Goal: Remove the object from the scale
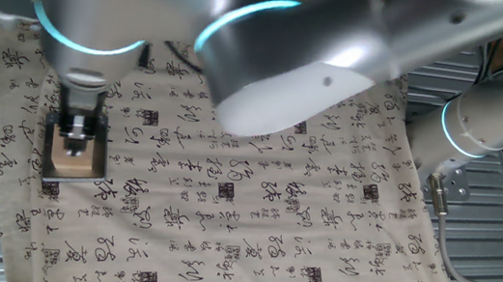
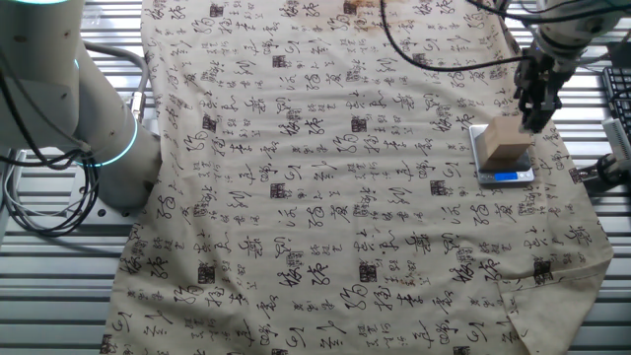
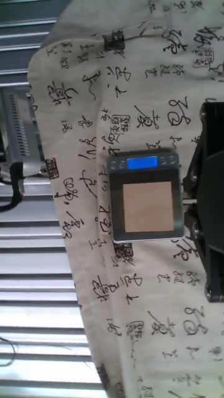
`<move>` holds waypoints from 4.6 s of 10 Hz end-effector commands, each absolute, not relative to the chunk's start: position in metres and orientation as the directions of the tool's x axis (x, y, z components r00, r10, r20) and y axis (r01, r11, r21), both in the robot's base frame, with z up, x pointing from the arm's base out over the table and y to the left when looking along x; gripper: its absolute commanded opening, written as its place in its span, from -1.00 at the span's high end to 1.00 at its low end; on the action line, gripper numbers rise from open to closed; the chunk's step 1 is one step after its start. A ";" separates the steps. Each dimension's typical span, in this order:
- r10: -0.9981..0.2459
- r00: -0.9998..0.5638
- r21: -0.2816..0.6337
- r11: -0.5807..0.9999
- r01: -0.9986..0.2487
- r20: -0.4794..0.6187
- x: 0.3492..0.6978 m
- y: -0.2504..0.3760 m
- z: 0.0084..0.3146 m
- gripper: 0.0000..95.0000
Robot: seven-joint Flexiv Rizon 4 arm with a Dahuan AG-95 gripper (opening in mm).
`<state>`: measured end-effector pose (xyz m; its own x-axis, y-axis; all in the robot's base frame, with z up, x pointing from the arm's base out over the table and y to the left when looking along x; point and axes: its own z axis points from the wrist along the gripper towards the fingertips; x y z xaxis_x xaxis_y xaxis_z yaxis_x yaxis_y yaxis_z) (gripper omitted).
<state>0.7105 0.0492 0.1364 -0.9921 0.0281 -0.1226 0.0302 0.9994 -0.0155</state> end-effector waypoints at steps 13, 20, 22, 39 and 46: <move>0.022 -0.991 -0.001 1.000 0.022 -0.135 0.702 0.057 0.110 -0.60; 0.017 -0.990 0.002 1.000 0.017 -0.139 0.702 0.053 0.100 -0.60; 0.016 -0.990 0.002 1.000 0.015 -0.137 0.701 0.052 0.097 -0.60; 0.013 -0.991 0.005 1.000 0.013 -0.132 0.699 0.054 0.083 -0.60; 0.011 -0.992 0.006 1.000 0.010 -0.127 0.699 0.056 0.082 -0.60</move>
<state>0.6987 0.0563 0.0817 -0.9917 0.0102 -0.1282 0.0094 0.9999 0.0064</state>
